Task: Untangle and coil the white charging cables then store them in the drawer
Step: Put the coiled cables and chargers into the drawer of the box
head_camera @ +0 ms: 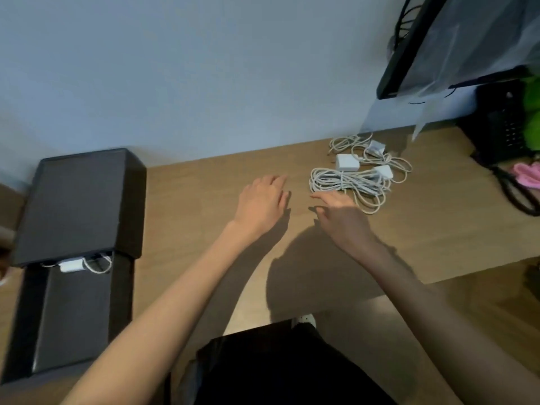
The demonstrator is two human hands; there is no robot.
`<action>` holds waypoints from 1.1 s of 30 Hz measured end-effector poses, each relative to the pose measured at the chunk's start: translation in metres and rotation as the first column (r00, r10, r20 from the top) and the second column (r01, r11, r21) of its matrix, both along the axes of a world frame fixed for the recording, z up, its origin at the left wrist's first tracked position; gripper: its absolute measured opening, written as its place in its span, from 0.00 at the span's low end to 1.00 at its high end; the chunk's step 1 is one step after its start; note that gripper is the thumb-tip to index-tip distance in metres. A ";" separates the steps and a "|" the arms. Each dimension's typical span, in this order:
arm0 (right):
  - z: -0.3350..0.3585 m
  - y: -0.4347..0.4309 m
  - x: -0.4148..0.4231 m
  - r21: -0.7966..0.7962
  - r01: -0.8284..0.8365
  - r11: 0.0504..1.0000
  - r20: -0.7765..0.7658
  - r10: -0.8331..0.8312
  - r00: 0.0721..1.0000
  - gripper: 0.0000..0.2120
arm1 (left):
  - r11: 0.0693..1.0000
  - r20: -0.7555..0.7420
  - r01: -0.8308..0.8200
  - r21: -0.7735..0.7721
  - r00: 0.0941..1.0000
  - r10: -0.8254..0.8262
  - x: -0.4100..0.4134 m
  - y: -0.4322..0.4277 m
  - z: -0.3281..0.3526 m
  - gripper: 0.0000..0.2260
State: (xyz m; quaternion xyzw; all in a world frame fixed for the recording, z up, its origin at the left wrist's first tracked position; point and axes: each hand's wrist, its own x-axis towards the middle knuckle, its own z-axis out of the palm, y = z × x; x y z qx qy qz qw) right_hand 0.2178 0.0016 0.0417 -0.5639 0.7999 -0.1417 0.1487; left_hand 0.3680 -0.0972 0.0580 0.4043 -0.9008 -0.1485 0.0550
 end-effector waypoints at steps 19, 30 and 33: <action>-0.007 -0.006 -0.160 0.013 0.089 0.996 0.023 -0.089 0.996 0.17 | 0.984 0.036 0.030 0.178 0.999 -0.037 -0.149 -0.018 -0.037 0.22; -0.043 -0.042 -0.217 0.323 -0.264 0.909 0.073 0.254 0.964 0.36 | 0.973 0.274 0.031 0.230 0.957 -0.095 -0.214 -0.032 -0.088 0.35; -0.048 -0.053 -0.225 0.379 -0.380 0.844 0.061 0.387 0.920 0.39 | 0.988 0.314 -0.022 0.156 0.949 -0.028 -0.221 -0.025 -0.097 0.33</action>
